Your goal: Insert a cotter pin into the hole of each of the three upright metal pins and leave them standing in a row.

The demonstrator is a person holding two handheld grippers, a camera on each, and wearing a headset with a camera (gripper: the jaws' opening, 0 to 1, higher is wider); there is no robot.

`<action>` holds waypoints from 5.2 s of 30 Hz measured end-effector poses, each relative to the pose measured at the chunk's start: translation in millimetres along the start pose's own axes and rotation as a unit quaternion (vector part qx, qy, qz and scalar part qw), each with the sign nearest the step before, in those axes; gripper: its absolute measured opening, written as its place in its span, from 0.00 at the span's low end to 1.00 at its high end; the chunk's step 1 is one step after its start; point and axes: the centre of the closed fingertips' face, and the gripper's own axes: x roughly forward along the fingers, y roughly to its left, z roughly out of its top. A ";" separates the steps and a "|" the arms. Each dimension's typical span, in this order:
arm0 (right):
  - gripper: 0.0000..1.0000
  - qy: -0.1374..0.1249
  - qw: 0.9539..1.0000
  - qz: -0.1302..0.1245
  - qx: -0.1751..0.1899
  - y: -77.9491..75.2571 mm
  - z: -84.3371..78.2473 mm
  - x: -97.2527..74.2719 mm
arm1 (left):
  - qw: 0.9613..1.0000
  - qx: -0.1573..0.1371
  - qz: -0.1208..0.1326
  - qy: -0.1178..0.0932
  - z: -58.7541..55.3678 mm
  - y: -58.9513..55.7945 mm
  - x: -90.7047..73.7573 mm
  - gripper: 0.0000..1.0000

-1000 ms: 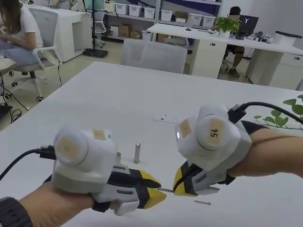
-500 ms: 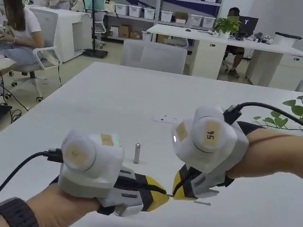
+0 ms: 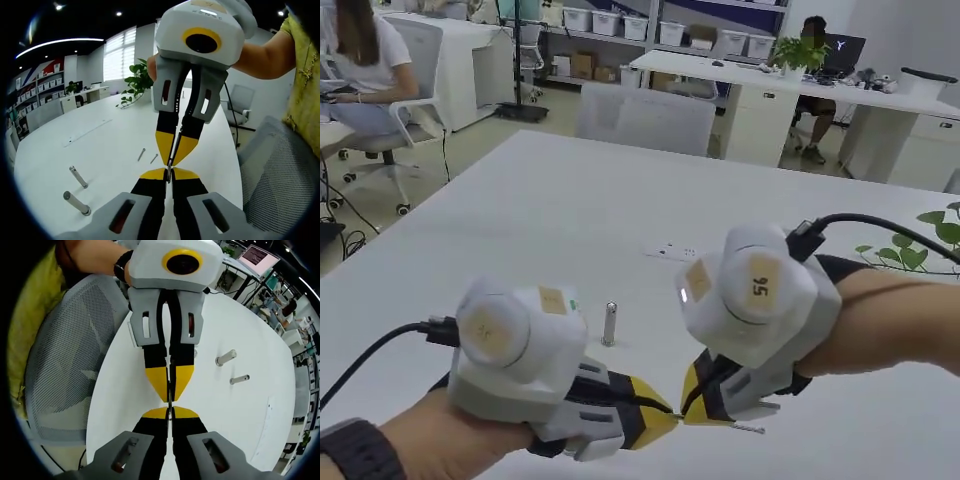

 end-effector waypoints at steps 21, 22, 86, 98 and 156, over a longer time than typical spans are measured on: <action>0.03 -0.006 1.000 0.001 0.003 0.3 -0.9 0.7 | 1.000 0.004 -0.008 0.001 0.0 -1.9 -0.2 0.00; 0.03 -0.007 1.000 0.002 0.005 0.8 -0.9 0.7 | 1.000 0.003 -0.009 0.001 -0.2 -2.3 -0.1 0.00; 0.04 -0.021 1.000 0.019 -0.007 9.0 1.7 4.8 | 0.999 -0.011 -0.032 -0.003 1.2 -8.9 -3.8 0.00; 0.09 -0.027 0.998 0.051 0.005 20.0 -0.8 7.2 | 0.999 0.004 -0.048 -0.004 1.7 -17.0 -4.9 0.00; 0.04 -0.019 0.999 0.007 -0.045 6.5 3.4 4.9 | 0.997 -0.072 -0.036 -0.007 0.9 -8.8 -7.0 0.00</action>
